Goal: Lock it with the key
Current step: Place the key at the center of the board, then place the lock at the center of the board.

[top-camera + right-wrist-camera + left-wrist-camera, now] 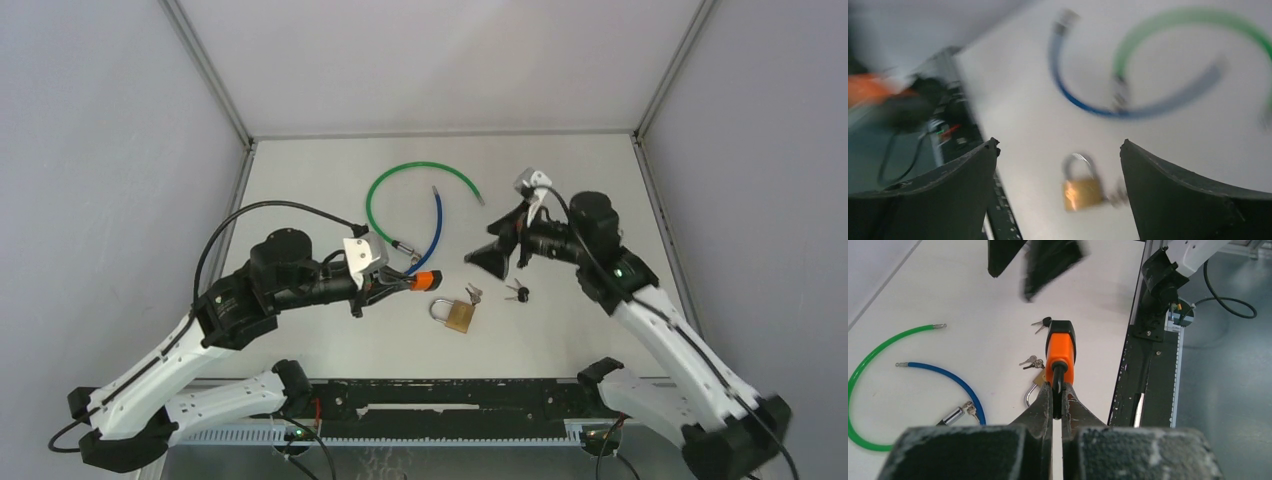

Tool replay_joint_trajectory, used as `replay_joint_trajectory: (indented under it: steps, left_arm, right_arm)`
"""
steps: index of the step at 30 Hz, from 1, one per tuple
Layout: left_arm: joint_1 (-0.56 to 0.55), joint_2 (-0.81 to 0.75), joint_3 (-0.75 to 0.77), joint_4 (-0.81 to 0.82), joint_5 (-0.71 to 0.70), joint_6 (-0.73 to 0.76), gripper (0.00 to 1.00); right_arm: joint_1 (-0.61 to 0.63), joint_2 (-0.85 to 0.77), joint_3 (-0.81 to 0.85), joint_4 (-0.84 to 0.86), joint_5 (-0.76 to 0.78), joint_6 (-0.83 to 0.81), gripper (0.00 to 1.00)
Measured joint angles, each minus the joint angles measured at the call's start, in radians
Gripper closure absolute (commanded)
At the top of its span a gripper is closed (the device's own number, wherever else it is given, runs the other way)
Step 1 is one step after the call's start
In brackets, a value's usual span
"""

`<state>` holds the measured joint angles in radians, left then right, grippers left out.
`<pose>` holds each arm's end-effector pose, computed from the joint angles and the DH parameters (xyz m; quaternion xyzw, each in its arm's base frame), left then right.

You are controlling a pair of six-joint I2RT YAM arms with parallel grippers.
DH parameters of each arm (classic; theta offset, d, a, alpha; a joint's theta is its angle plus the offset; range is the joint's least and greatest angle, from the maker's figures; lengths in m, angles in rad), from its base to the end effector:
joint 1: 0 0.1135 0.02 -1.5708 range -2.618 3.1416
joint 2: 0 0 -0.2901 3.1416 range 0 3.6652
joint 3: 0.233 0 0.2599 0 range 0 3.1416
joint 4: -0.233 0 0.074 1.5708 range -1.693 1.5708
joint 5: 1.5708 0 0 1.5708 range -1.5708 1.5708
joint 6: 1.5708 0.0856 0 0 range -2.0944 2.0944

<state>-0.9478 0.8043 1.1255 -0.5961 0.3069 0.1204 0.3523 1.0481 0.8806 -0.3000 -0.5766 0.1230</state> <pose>0.0896 -0.1690 0.4170 0.4805 0.6312 -0.3514 0.4972 0.2323 0.1351 0.3162 -0.2414 0.7941 0.3536 0.4313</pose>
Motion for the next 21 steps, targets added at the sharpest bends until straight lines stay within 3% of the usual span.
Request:
replay_joint_trajectory:
  steps: [5, 10, 12, 16, 19, 21]
  left_arm:
    - [-0.034, 0.0, -0.014, 0.001, 0.007, 0.037, 1.0]
    - [-0.055, 0.002, -0.015, 0.0, 0.017, 0.052, 1.0]
    - [-0.058, 0.003, -0.015, 0.0, 0.019, 0.057, 1.0]
    - [-0.06, 0.006, -0.015, 0.0, 0.02, 0.064, 1.0]
    - [-0.061, 0.01, -0.015, 0.0, 0.017, 0.064, 1.0]
    - [-0.058, 0.012, -0.015, 0.002, 0.006, 0.064, 1.0]
  right_arm:
    - [0.312, -0.237, 0.051, 0.168, -0.198, -0.111, 0.01]
    - [0.48, -0.172, 0.113, 0.149, -0.16, -0.211, 0.03]
    - [0.511, -0.123, 0.134, 0.12, -0.136, -0.246, 0.1]
    - [0.546, -0.012, 0.175, 0.042, -0.093, -0.29, 0.42]
    - [0.549, 0.022, 0.198, 0.006, -0.09, -0.298, 0.81]
    - [0.553, 0.025, 0.209, -0.02, -0.089, -0.294, 0.99]
